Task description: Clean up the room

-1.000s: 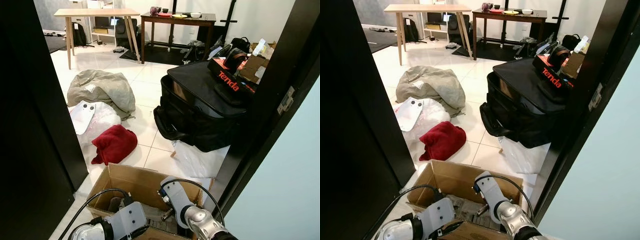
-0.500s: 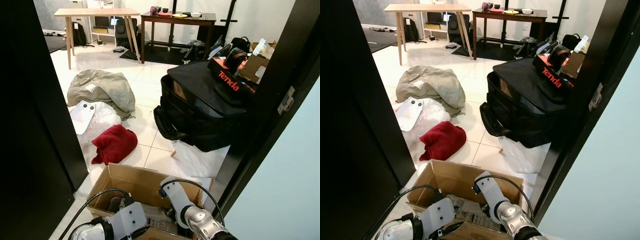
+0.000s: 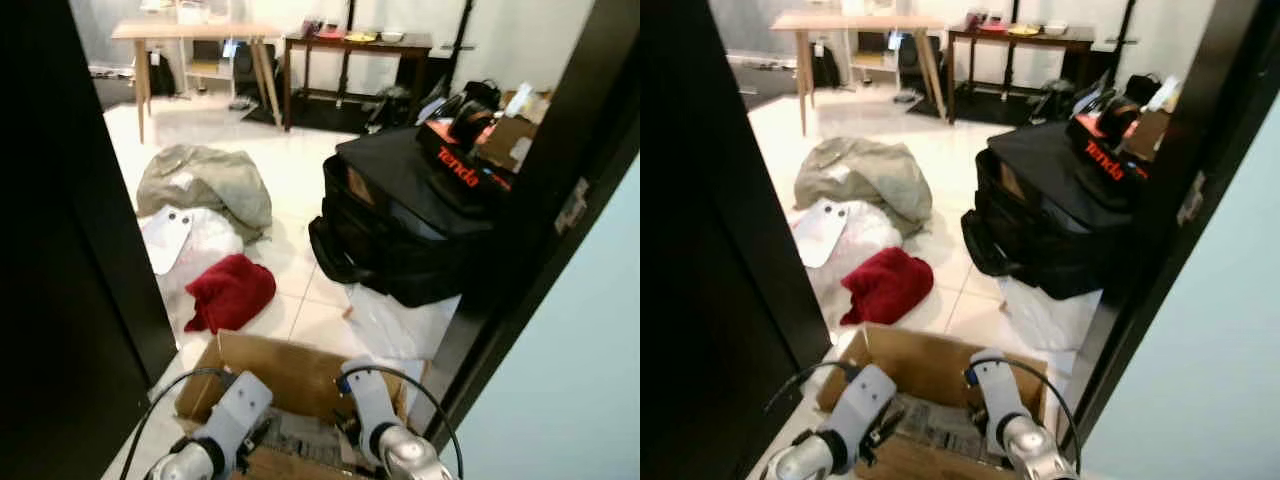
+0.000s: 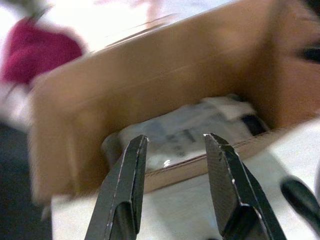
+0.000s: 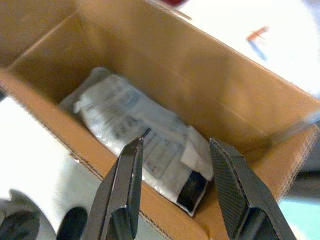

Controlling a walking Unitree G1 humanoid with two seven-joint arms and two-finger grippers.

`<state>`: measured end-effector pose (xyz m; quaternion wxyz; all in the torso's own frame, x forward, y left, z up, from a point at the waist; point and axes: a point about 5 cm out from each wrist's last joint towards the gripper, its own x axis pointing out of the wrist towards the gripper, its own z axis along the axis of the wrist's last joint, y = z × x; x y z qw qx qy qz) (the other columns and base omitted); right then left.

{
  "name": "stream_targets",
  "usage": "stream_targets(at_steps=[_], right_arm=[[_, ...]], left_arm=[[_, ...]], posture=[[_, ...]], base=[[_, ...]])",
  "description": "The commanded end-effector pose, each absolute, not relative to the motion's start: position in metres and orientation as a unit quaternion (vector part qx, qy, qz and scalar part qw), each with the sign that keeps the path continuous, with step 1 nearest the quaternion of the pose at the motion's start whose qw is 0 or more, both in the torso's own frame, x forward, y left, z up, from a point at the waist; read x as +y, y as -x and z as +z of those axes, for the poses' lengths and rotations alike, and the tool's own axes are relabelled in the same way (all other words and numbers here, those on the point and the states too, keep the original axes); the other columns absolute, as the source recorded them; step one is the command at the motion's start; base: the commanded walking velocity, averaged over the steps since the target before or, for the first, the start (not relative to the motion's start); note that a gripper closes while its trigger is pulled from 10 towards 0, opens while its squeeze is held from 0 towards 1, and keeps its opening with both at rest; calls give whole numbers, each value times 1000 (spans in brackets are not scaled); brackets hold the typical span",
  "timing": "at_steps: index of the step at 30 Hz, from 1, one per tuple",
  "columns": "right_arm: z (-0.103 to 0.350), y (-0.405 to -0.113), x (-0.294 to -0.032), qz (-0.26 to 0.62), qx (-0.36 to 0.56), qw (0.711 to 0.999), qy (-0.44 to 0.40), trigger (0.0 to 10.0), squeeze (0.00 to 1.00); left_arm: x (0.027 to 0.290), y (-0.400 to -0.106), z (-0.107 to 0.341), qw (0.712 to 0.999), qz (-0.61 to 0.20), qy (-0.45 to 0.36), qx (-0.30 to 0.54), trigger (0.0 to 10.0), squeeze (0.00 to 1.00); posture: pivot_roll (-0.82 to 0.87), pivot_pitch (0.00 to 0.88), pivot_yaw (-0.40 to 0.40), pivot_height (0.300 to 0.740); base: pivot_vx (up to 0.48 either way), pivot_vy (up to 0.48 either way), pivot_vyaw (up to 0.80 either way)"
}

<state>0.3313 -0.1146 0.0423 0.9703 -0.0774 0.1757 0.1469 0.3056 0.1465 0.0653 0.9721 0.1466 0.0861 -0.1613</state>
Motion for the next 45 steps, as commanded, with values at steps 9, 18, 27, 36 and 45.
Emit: stream_targets(at_steps=[9, 18, 27, 36, 45], right_arm=[[24, -304, -127, 64, 170, 983, 6, 10000, 0], [24, -303, -126, 70, 167, 983, 11, 10000, 0], [27, -300, -126, 77, 166, 983, 16, 10000, 0], [29, -298, -120, 89, 157, 983, 11, 10000, 0], [31, -297, -119, 92, 156, 983, 12, 10000, 0]], left_arm=[[140, -288, 43, 984, -102, -88, 118, 10000, 0], [136, -292, 49, 987, -85, -80, 108, 10000, 0], [145, -289, 58, 993, -61, -70, 74, 10000, 0], [149, -284, 57, 994, -50, -67, 73, 10000, 0], [149, -284, 59, 994, -49, -66, 71, 10000, 0]], posture=[[12, 116, 20, 637], [18, 109, 10, 637], [22, 104, -2, 637], [30, 93, -3, 652], [30, 80, -1, 672]], base=[[0, 0, 0], [0, 0, 0], [0, 0, 0], [0, 0, 0], [0, 0, 0]])
